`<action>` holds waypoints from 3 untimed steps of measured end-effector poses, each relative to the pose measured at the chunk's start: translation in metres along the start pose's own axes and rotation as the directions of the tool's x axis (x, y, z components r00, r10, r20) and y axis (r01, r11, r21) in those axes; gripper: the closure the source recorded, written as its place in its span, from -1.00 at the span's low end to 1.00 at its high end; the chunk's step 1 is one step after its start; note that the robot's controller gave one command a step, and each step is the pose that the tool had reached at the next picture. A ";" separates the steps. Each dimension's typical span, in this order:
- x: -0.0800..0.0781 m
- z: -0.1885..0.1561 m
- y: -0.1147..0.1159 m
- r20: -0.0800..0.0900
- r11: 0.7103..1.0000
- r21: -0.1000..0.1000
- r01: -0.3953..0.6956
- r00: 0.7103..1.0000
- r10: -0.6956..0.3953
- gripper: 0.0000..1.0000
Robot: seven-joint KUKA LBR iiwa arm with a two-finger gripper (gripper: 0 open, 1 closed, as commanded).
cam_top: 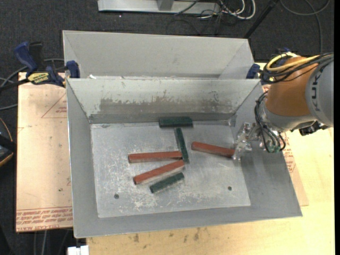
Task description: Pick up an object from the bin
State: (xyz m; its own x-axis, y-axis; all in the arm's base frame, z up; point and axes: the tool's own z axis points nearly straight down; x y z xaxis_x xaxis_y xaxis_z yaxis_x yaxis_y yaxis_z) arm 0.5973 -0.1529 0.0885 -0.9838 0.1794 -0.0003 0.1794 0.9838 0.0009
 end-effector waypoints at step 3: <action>-0.008 -0.135 0.012 0.003 1.000 0.000 -0.014 1.000 0.014 1.00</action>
Offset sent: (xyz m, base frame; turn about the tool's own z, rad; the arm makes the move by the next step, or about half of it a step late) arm 0.0053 0.0000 0.0649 -0.0181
